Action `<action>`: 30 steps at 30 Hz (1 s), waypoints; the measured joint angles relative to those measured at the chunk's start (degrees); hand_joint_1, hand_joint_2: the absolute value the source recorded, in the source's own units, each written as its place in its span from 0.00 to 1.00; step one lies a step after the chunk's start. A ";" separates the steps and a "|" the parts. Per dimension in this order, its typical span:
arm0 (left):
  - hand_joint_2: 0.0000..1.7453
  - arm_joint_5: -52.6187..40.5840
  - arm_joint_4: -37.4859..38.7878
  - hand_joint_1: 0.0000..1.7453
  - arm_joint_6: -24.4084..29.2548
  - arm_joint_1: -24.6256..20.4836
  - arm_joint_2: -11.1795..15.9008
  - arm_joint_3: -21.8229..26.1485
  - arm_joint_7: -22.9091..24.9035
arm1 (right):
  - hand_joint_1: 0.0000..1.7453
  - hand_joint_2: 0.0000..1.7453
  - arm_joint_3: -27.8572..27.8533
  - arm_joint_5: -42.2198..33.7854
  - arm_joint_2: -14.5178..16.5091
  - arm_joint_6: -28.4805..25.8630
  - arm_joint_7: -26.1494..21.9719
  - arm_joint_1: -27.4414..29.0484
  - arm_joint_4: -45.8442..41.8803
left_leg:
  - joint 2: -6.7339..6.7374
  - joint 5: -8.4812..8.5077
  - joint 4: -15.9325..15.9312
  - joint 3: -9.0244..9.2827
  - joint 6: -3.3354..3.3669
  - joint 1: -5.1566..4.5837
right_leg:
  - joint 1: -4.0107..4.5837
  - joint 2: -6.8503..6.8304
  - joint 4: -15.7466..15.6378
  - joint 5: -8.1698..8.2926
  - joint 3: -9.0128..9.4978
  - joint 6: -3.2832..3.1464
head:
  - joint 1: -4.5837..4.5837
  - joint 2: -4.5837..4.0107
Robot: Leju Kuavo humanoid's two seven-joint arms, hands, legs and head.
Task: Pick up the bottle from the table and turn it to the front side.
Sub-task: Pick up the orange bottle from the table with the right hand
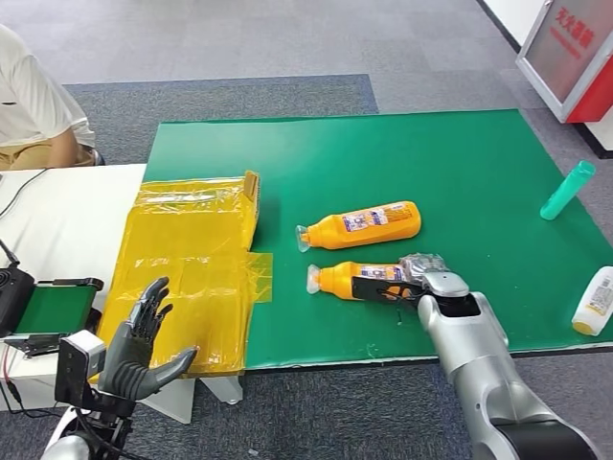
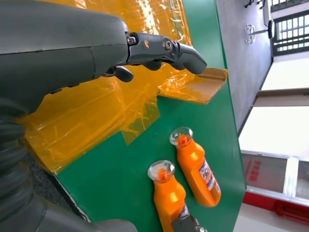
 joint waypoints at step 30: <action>1.00 4.56 -2.04 0.00 2.52 0.24 -1.58 -0.32 1.04 | 1.00 1.00 3.14 -54.97 5.74 -6.56 -15.94 24.06 -41.35 | -0.07 -0.02 0.00 -0.98 -0.04 0.02 | 0.04 -0.10 0.06 -0.17 -0.86 0.02 | 0.02 0.00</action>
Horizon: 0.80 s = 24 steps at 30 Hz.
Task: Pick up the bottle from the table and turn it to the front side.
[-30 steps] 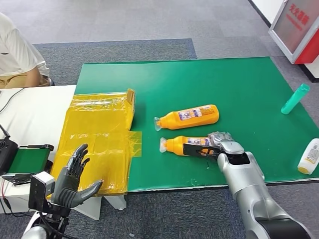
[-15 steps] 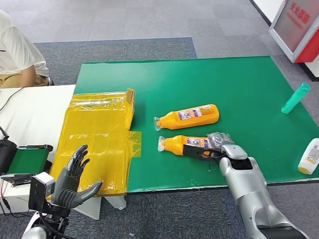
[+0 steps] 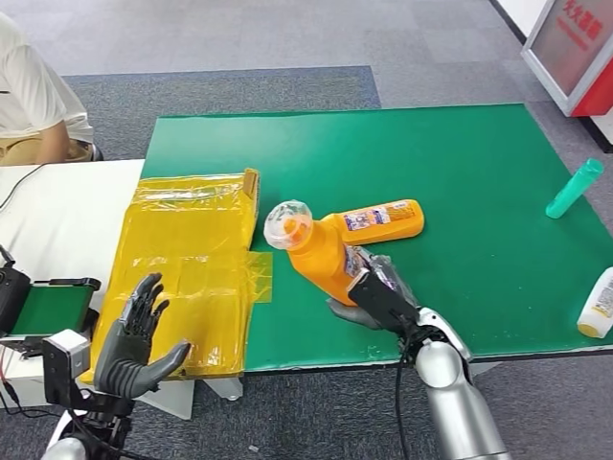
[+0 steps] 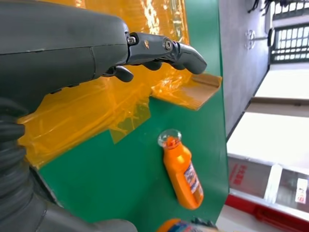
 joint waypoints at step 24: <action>1.00 11.77 -1.34 0.00 -0.28 -14.94 0.59 -18.43 5.79 | 1.00 1.00 13.05 -5.30 1.06 -11.99 -7.26 0.24 -9.46 | 0.00 0.16 0.00 -0.29 -0.05 0.00 | 0.01 0.01 0.01 0.18 -0.31 -0.06 | -0.02 0.00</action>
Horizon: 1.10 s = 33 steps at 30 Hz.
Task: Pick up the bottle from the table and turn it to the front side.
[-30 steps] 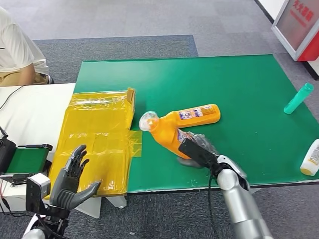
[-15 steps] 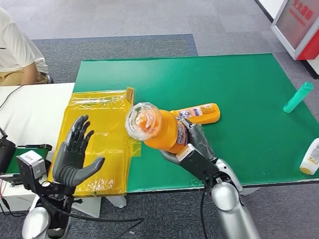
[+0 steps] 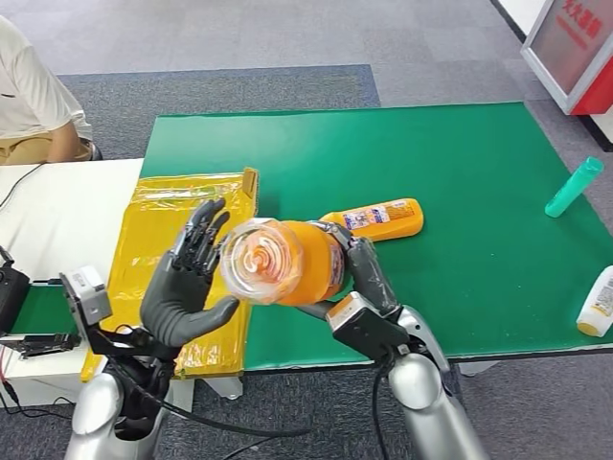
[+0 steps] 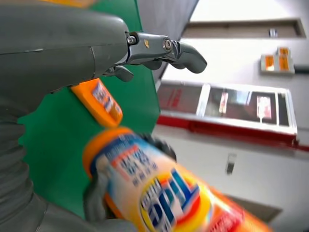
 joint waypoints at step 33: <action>1.00 -20.36 5.49 0.00 4.99 -5.99 3.83 -11.53 1.08 | 1.00 1.00 5.11 3.04 -0.49 1.34 5.51 -4.16 10.75 | 0.01 0.01 0.00 -0.03 -0.01 0.00 | 0.00 0.01 0.00 0.01 -0.08 -0.01 | 0.01 0.00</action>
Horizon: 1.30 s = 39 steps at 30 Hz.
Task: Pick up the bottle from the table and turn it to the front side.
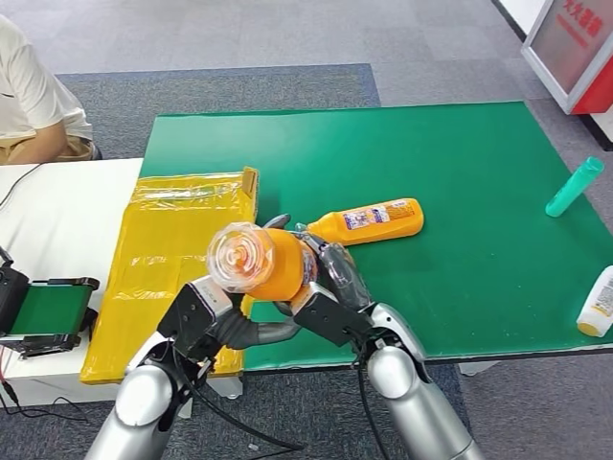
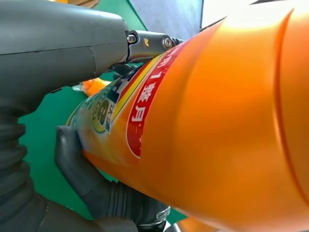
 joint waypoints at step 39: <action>1.00 -0.33 0.19 0.00 -0.08 -0.56 -0.33 0.13 -1.23 | 1.00 1.00 0.08 -0.29 0.00 0.11 -0.27 -0.55 4.03 | 0.01 0.01 0.00 -0.03 -0.01 0.00 | 0.00 0.02 0.00 0.00 -0.06 -0.01 | -0.01 0.00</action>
